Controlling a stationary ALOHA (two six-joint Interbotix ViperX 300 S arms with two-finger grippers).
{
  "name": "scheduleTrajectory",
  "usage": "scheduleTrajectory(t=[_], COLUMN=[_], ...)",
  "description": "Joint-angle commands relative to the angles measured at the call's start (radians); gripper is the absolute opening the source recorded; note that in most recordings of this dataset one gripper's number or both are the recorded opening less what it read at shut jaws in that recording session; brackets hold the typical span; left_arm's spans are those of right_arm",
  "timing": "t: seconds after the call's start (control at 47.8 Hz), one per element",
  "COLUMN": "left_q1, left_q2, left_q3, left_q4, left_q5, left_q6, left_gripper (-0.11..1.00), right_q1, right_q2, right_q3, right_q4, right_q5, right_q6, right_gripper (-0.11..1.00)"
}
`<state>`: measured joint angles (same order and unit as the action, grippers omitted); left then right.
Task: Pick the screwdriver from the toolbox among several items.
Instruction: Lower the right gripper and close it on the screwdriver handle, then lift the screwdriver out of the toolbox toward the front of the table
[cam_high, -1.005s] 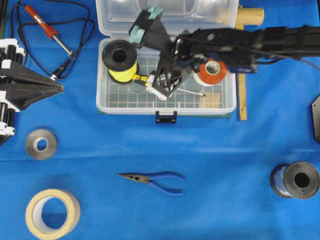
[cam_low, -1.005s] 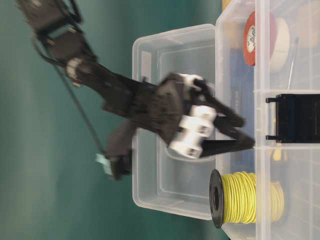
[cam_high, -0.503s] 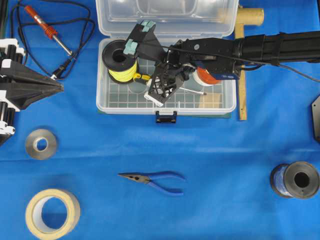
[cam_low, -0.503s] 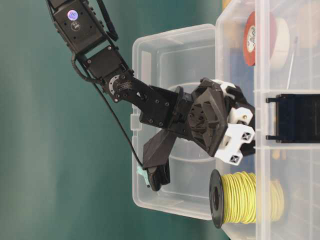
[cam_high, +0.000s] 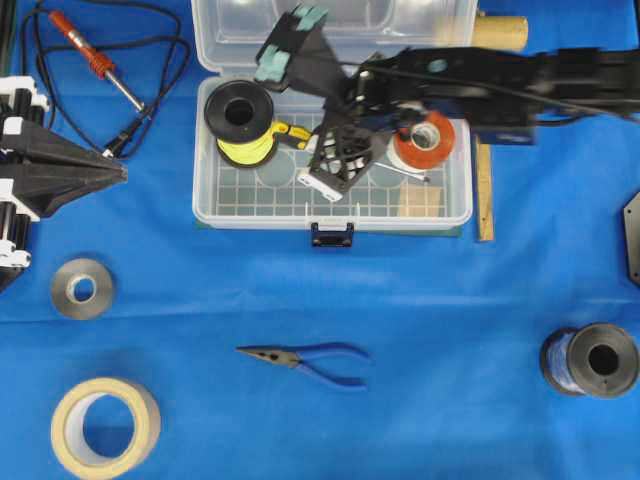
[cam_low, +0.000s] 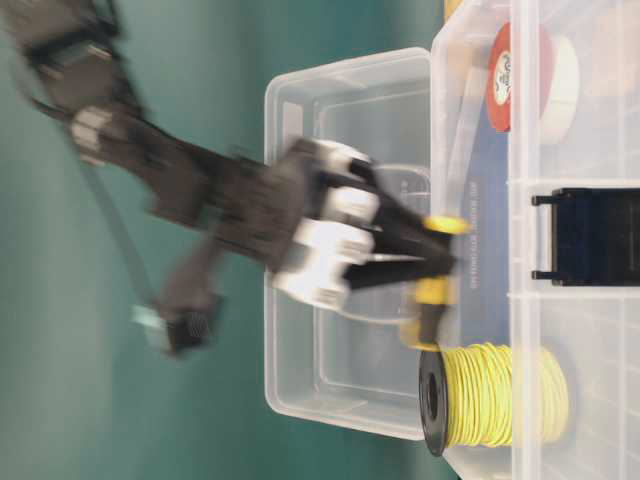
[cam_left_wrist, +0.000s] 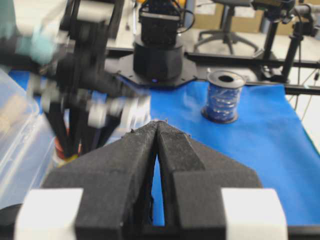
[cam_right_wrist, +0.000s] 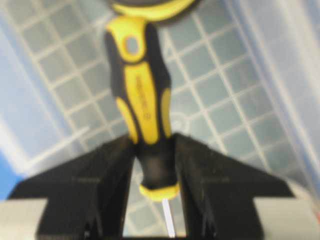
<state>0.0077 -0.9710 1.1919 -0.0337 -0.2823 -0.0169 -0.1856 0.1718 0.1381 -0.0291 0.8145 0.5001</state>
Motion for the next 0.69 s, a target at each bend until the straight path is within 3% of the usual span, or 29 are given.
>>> scheduleTrajectory(t=[0.0, 0.168, 0.293, 0.503, 0.67], left_q1=[0.008, 0.015, 0.021, 0.023, 0.023], left_q2=[0.003, 0.003, 0.003, 0.003, 0.002], left_q3=[-0.011, -0.009, -0.009, -0.008, -0.008], left_q4=[-0.003, -0.003, -0.002, -0.002, -0.003], left_q5=[-0.005, -0.005, -0.005, -0.005, -0.005], left_q6=[0.002, 0.002, 0.002, 0.002, 0.002], left_gripper=[0.00, 0.00, 0.00, 0.00, 0.00], right_q1=[0.038, 0.147, 0.241, 0.350, 0.376], right_q2=[-0.112, -0.178, -0.153, -0.006, 0.138], right_q3=[-0.021, -0.031, -0.038, -0.087, -0.121], right_q4=[-0.008, -0.026, -0.081, -0.166, -0.175], right_q5=[0.048, 0.067, 0.064, 0.041, 0.028], right_q6=[0.000, 0.014, 0.043, 0.160, 0.192], right_gripper=[0.25, 0.25, 0.25, 0.25, 0.25])
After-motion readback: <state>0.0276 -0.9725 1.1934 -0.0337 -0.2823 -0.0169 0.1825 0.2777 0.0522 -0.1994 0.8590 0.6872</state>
